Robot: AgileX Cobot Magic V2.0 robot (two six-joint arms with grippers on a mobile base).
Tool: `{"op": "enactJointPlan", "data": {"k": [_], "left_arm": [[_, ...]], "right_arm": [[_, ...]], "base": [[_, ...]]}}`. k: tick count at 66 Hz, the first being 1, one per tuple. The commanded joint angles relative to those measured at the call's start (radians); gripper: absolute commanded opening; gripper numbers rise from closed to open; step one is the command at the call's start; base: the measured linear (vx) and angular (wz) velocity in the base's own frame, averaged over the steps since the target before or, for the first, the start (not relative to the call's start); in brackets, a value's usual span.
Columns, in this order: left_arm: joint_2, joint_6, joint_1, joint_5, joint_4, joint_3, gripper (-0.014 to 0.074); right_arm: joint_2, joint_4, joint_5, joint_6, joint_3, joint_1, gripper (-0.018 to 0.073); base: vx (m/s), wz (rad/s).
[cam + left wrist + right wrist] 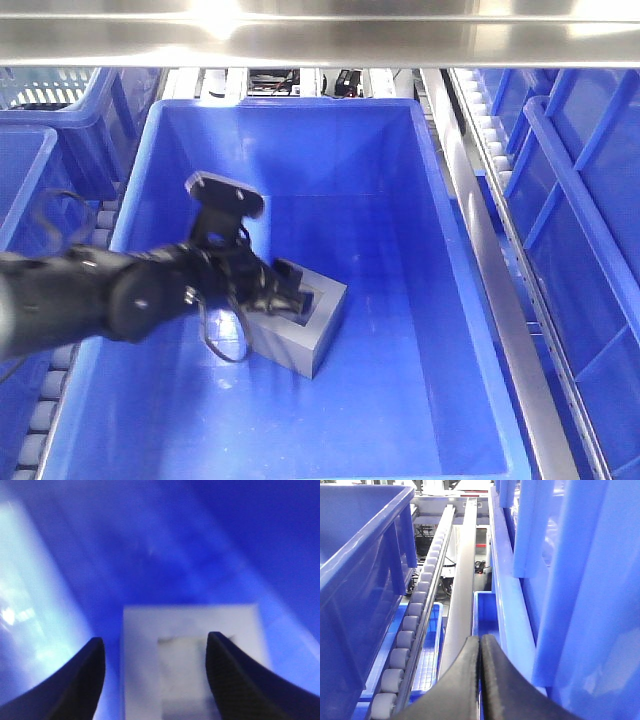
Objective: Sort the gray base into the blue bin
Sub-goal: 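Lower the held block into the blue bin with the left gripper, then open the left gripper and withdraw it upward from the bin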
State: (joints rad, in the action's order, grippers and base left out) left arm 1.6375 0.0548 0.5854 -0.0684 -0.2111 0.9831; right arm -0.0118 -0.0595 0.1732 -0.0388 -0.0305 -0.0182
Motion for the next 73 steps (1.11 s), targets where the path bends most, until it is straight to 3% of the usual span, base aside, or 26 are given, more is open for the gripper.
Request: {"op": "enactJointPlan", "data": {"k": [1,31,56,73], "left_arm": [[-0.095,-0.006,0.007,0.038,-0.009,0.026,0.0424],[-0.396,-0.003,0.007,-0.207,0.05,0.014,0.0365],[-0.859,-0.013,0.007,-0.209,0.042,-0.289,0.0365],[-1.257,-0.013,0.007,-0.334,0.041,-0.414,0.0365]], "right_arm": [[-0.012,-0.006,-0.074,0.005,-0.014,0.005,-0.0009],[-0.012,-0.006,-0.074,0.005,-0.014,0.005,-0.0009],[-0.012,-0.006,-0.074,0.005,-0.014,0.005,-0.0009],[-0.012,-0.006,-0.074,0.005,-0.014,0.005,-0.0009]], "base": [[0.0,0.0],[0.0,0.0],[0.0,0.0],[0.0,0.0]]}}
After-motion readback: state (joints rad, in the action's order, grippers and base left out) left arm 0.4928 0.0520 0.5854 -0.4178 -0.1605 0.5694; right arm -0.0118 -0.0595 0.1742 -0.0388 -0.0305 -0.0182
